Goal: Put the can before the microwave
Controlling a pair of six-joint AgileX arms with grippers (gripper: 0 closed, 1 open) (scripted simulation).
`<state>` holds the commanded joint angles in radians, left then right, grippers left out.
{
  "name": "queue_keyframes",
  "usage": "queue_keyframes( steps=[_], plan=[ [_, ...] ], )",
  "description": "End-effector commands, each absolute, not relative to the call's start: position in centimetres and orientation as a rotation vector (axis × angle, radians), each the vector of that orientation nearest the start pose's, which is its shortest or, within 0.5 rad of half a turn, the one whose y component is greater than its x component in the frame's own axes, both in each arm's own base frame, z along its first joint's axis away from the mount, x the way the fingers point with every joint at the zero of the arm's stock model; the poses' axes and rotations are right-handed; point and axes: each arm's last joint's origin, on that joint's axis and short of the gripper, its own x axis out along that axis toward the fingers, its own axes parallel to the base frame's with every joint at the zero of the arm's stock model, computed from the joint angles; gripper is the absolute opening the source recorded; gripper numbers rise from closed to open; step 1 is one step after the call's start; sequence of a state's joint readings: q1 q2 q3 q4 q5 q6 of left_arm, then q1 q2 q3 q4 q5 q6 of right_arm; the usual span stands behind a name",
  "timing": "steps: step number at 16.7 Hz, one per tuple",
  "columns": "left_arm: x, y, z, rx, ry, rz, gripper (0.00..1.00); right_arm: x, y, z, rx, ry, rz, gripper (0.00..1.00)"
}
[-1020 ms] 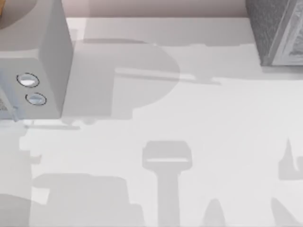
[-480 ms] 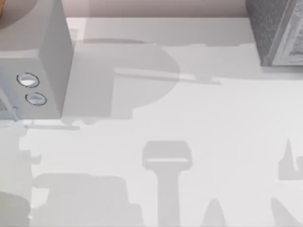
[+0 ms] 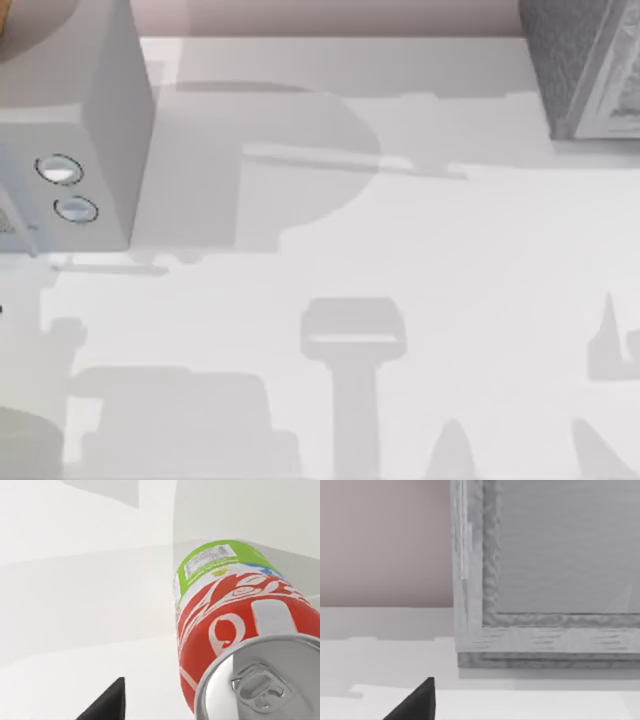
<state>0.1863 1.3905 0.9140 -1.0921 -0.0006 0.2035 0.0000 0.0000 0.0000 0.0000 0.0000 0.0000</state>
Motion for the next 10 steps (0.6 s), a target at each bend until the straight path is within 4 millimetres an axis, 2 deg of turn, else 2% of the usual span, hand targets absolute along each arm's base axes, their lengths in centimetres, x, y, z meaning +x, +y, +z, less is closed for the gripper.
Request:
queue_keyframes(
  steps=[5,10],
  plan=[
    [22.0,4.3,20.3,0.017,1.568,-0.015,1.00,10.6,-0.1,16.0,0.000,0.000,0.000,1.00],
    [22.0,4.3,23.4,0.017,1.573,-0.016,1.00,10.6,-0.1,16.0,0.000,0.000,0.000,1.00]
  ],
)
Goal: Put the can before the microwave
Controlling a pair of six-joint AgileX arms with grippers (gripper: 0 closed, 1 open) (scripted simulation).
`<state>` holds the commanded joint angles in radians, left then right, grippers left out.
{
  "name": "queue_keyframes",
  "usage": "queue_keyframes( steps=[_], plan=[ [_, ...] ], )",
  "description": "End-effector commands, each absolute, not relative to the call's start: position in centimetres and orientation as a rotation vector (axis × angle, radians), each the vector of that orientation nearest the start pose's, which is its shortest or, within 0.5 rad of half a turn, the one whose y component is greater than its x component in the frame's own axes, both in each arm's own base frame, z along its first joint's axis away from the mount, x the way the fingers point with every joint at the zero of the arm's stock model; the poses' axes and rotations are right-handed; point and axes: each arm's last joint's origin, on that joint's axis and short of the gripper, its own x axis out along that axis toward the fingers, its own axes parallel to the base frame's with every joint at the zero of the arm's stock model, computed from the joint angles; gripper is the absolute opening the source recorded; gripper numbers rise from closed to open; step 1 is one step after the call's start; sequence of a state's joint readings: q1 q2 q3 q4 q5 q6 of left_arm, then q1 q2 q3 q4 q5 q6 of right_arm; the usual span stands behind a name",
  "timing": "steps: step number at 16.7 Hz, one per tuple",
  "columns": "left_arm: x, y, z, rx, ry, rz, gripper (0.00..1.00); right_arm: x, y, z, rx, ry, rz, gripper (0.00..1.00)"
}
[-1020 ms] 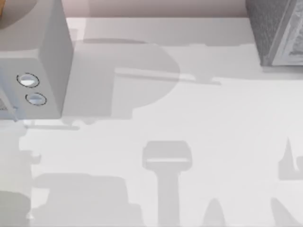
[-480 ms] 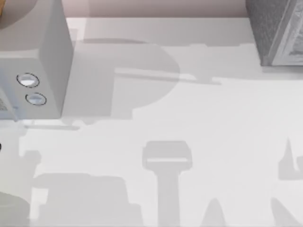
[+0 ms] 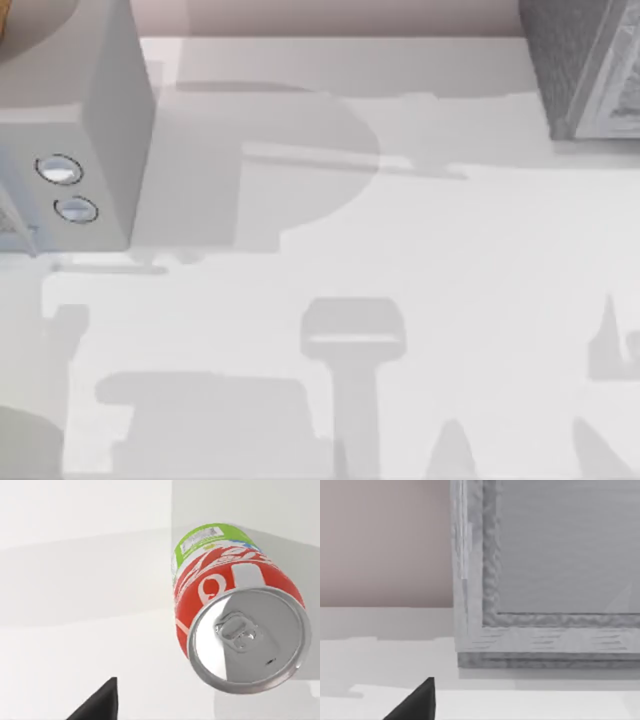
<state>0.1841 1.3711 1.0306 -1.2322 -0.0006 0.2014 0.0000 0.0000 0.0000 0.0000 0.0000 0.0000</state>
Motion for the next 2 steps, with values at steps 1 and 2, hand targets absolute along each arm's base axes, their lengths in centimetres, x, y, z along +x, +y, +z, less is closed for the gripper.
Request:
queue_keyframes(
  steps=[1,2],
  plan=[
    [22.01,4.26,23.96,0.017,1.570,-0.015,1.00,10.57,-0.12,16.00,0.000,0.000,0.000,1.00],
    [21.99,4.25,24.16,0.017,1.568,-0.015,1.00,10.57,-0.12,16.00,0.000,0.000,0.000,1.00]
  ],
)
